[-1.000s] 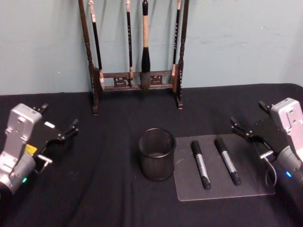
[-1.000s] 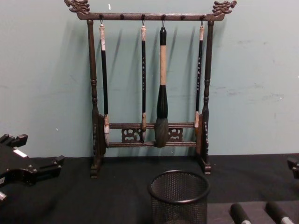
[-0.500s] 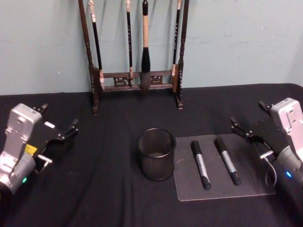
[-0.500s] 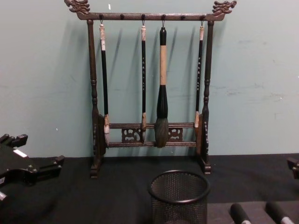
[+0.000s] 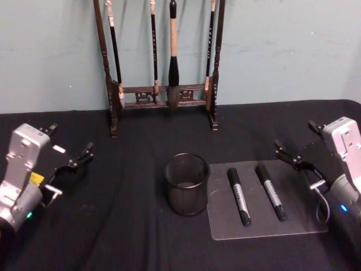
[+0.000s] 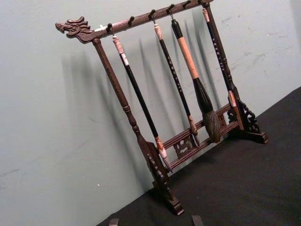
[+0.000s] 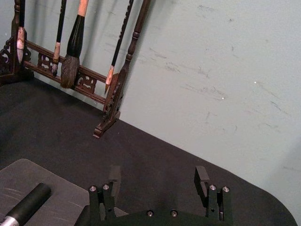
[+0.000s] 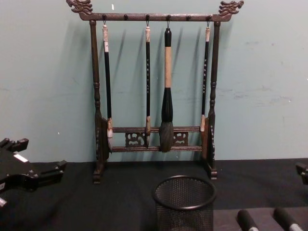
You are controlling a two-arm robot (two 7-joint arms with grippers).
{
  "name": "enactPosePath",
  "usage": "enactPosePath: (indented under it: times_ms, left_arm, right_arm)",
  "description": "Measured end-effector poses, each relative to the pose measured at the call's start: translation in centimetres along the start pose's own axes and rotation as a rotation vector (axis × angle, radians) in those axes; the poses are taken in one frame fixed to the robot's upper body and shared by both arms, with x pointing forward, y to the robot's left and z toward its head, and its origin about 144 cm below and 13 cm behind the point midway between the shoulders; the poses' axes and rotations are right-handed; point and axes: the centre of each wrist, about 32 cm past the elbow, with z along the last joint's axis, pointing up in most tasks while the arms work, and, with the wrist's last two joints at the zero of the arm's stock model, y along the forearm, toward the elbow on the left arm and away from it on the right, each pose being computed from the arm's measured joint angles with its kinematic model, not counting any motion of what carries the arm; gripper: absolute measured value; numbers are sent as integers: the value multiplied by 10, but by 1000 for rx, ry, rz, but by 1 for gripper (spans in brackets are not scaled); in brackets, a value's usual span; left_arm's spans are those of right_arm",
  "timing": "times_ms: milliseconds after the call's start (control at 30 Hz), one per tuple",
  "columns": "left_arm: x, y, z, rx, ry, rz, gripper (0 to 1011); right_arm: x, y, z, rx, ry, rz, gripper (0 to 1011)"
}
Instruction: Pick up the water-based marker from the table and place it into the pen holder.
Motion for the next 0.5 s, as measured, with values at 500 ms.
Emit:
enactPosePath:
  times_ms: [500]
  left_arm:
    - [0, 0, 0, 0, 0, 0, 1001]
  right_arm:
    - [-5, 5, 13, -27, 51, -9, 1002]
